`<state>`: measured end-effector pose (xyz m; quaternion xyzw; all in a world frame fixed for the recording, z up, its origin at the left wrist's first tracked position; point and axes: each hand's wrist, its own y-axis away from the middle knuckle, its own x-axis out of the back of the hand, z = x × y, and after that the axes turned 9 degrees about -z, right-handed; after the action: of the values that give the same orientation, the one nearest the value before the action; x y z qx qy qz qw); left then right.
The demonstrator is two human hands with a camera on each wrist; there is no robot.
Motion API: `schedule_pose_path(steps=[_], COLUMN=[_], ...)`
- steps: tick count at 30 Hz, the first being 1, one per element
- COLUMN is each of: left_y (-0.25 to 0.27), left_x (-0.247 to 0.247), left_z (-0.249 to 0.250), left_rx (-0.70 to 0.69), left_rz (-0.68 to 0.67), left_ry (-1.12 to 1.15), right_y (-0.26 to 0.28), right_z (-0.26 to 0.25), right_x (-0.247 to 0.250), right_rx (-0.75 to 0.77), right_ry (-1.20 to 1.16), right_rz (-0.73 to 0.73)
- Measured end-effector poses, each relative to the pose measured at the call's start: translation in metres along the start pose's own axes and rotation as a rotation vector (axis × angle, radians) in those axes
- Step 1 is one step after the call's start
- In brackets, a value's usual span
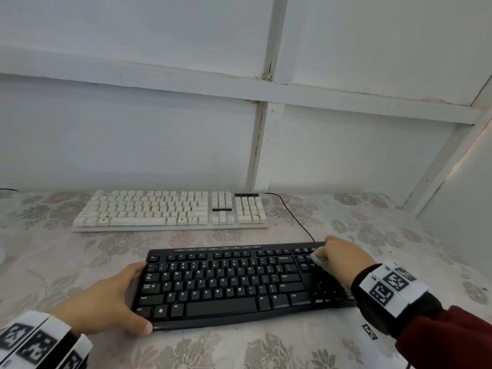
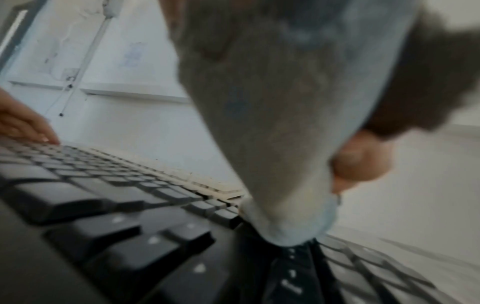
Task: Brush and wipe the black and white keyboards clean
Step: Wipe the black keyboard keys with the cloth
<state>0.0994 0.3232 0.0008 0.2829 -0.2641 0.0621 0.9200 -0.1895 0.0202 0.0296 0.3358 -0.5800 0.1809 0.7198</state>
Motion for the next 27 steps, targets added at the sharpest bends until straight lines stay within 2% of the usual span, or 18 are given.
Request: schedule_pose_path(steps=[2,4,10,12,17,22,24,27], left_y=[0.0,-0.001,-0.001,0.0,0.001,0.001,0.001,0.0], left_x=[0.001,0.001,0.002,0.002,0.001,0.002,0.002,0.002], left_z=[0.0,-0.002,-0.003,-0.002,-0.001,0.0,-0.001,-0.002], left_rx=[-0.002,-0.021,-0.041,-0.037,-0.026,-0.02,-0.019,-0.007], left_rz=[-0.001,-0.001,-0.004,-0.006,-0.012,-0.021,-0.01,0.005], left_ry=[0.004,0.01,0.018,0.016,0.014,-0.003,-0.013,-0.016], right_y=[-0.003,-0.002,0.012,0.014,0.014,0.012,0.011,0.012], right_z=[0.009,0.015,0.013,0.022,0.045,0.078,0.084,0.068], right_x=[0.007,0.011,-0.01,-0.009,-0.005,-0.011,-0.01,-0.005], right_rx=[-0.057,-0.094,-0.033,-0.061,-0.171,-0.305,-0.293,-0.133], right_ry=[-0.028,-0.049,-0.07,-0.085,0.071,0.004,-0.076,-0.127], right_rz=[-0.027,0.019,0.064,0.078,-0.01,-0.098,-0.011,0.076])
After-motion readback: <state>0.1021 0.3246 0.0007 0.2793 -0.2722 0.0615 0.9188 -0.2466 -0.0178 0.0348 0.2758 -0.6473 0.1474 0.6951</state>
